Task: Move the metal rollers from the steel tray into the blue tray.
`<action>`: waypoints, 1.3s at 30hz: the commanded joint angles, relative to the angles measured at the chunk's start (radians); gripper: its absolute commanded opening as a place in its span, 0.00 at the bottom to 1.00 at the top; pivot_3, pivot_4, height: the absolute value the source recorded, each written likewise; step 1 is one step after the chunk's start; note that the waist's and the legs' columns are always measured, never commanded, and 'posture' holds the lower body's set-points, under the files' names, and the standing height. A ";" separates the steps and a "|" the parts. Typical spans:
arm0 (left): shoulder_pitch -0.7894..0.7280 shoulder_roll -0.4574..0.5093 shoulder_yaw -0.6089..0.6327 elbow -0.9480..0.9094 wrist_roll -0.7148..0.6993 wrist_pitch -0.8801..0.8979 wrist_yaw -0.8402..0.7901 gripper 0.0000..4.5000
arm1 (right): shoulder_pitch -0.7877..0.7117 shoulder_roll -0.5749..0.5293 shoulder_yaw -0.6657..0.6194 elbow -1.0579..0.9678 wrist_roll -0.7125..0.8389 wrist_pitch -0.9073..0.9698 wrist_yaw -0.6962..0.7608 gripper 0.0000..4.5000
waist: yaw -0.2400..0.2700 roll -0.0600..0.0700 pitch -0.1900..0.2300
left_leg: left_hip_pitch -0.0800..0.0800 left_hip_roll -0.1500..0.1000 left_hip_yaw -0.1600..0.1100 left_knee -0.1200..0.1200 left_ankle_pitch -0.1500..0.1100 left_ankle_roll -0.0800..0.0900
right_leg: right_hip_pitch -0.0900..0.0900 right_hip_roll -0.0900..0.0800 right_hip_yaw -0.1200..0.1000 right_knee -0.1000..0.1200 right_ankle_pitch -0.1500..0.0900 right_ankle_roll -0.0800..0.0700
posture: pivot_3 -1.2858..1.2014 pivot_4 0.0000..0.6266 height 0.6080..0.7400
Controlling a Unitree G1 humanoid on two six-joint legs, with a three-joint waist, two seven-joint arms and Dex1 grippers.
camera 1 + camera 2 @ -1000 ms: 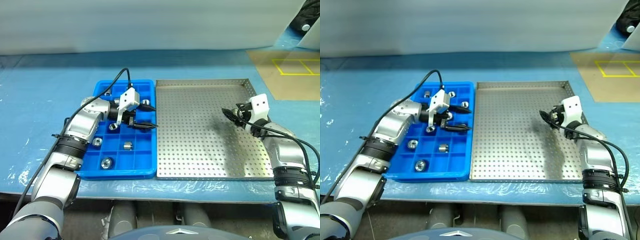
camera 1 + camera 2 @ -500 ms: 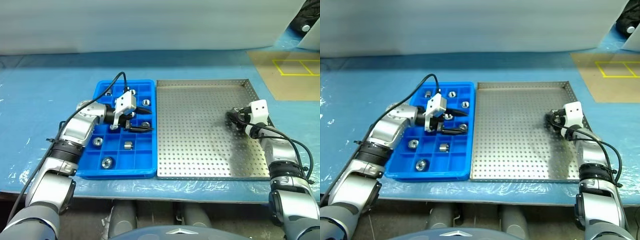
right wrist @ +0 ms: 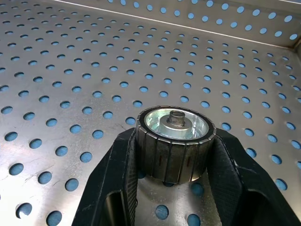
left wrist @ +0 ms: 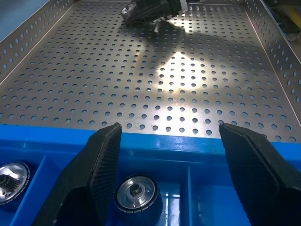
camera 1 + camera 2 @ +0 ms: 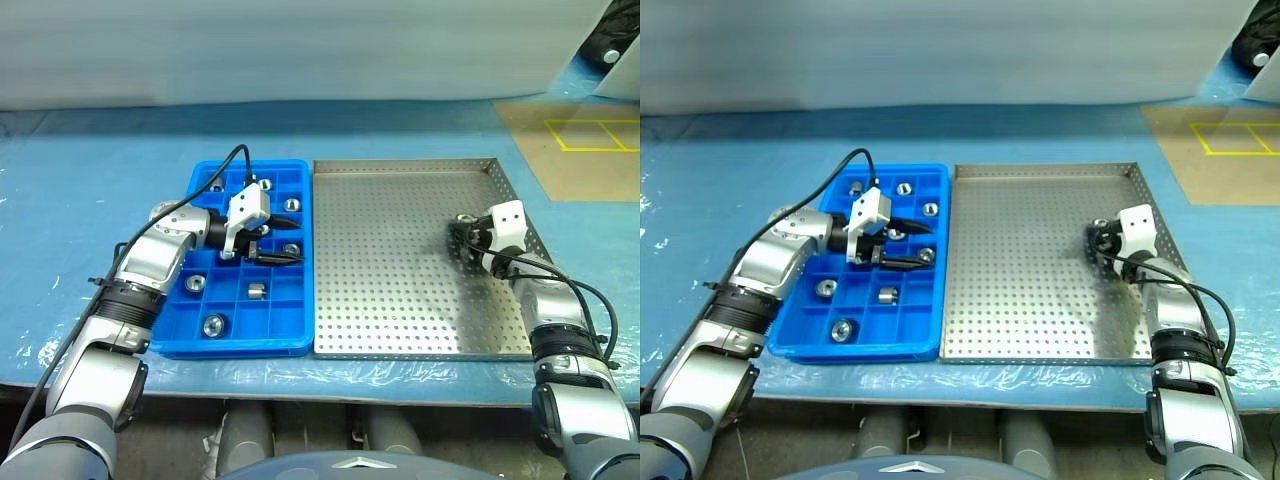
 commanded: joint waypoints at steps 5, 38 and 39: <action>-0.019 0.018 0.032 -0.042 -0.022 0.008 -0.015 0.78 | 0.002 0.002 0.033 -0.226 0.035 0.120 0.053 0.37 | -0.001 0.000 0.000 | 0.000 0.000 0.000 -0.001 0.000 0.000 | -0.001 0.000 0.000 0.000 0.000 0.000 | 0.44 0.24 1.00; 0.748 0.289 0.427 -0.956 -0.335 0.447 0.276 0.78 | -0.182 0.070 0.595 -0.549 0.256 0.510 0.877 0.37 | 0.138 -0.001 0.001 | -0.001 0.001 -0.009 -0.009 0.002 -0.004 | -0.004 -0.001 -0.002 -0.003 -0.001 0.000 | 0.67 0.24 1.00; 0.761 0.293 0.439 -0.972 -0.346 0.458 0.290 0.78 | -0.182 0.072 0.606 -0.540 0.243 0.495 0.889 0.37 | 0.148 -0.001 0.001 | -0.001 0.001 -0.009 -0.009 0.002 -0.004 | -0.004 -0.001 -0.002 -0.003 -0.001 0.000 | 0.68 0.24 1.00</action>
